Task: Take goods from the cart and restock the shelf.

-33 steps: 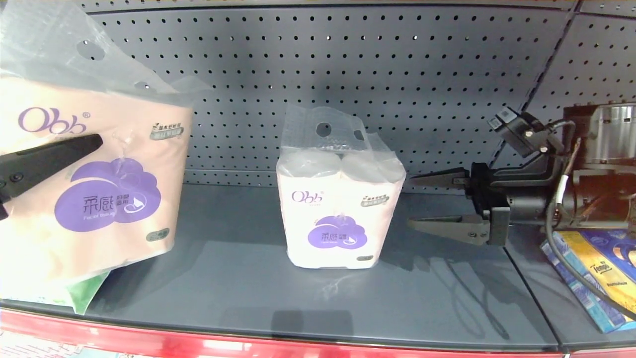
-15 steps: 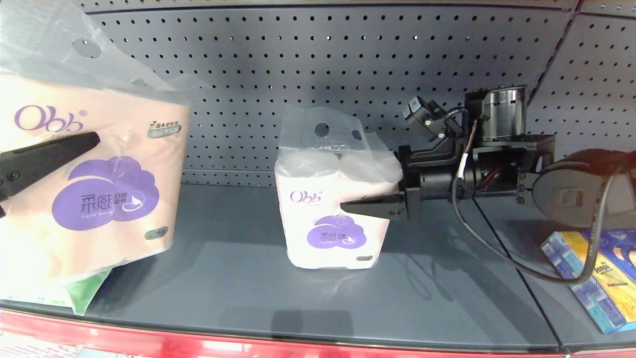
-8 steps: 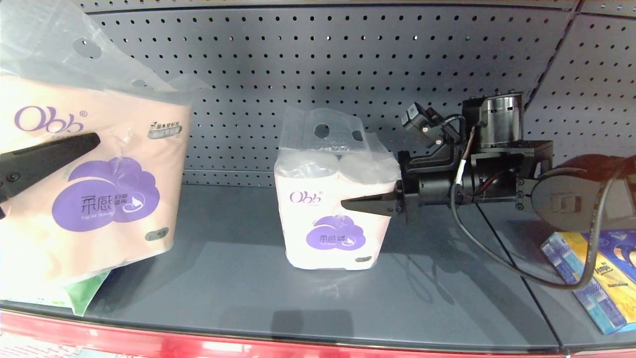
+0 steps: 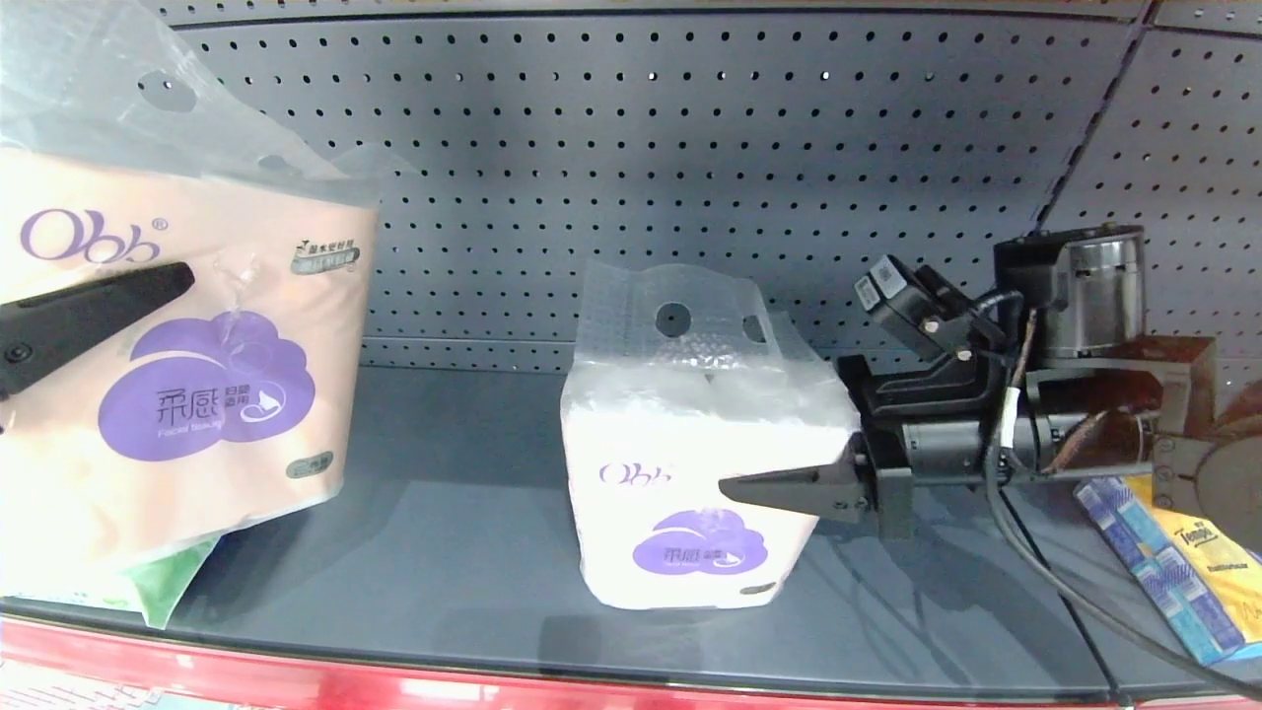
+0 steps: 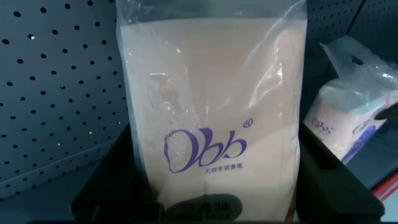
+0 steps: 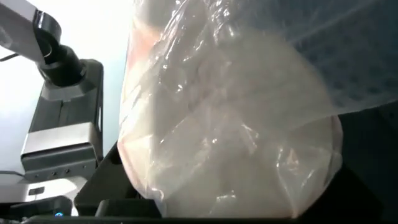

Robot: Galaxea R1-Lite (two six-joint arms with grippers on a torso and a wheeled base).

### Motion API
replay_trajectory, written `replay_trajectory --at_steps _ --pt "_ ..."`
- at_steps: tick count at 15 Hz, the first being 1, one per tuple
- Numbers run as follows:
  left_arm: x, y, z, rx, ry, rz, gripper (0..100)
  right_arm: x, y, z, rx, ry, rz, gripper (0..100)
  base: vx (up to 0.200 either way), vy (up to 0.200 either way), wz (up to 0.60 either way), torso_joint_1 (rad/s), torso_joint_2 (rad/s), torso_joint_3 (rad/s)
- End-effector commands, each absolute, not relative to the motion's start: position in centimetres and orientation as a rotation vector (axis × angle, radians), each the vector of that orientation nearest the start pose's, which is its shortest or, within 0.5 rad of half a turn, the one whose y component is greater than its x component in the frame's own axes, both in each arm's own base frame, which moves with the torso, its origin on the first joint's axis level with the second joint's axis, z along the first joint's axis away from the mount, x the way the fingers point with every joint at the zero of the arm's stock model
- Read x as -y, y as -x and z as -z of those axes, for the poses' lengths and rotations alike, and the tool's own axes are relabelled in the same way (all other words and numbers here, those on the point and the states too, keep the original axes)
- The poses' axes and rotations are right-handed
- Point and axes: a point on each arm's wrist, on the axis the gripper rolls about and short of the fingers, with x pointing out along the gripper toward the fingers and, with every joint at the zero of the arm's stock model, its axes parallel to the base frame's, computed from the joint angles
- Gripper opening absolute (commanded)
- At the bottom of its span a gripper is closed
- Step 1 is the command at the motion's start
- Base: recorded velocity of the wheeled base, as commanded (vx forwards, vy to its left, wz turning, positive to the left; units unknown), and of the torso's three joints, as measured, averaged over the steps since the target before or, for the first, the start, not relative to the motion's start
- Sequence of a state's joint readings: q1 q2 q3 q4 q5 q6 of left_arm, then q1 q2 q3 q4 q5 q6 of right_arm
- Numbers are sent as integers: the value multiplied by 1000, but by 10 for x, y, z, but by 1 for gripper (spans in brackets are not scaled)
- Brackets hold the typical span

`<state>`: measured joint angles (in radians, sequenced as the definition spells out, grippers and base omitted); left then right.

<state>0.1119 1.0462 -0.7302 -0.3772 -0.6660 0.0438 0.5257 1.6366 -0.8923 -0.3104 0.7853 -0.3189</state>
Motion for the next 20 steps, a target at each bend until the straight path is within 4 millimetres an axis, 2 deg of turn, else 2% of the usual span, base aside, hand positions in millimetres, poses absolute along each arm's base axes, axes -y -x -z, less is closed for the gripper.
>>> replay_trajectory --at_steps 1,3,8,20 --pt "-1 -137 -283 71 -66 552 0 -153 -217 -201 -238 217 -1359 0 0 0 0 0 0 0" --pt "-1 -137 -283 71 -66 552 0 -152 -204 -197 -254 227 -1364 0 0 0 0 0 0 0" --pt "-1 -134 -284 77 -62 554 0 -152 -191 -189 -281 242 -1367 0 0 0 0 0 0 0" --pt "-1 -133 -284 76 -56 556 0 -151 -185 -184 -307 260 -1328 0 0 0 0 0 0 0"
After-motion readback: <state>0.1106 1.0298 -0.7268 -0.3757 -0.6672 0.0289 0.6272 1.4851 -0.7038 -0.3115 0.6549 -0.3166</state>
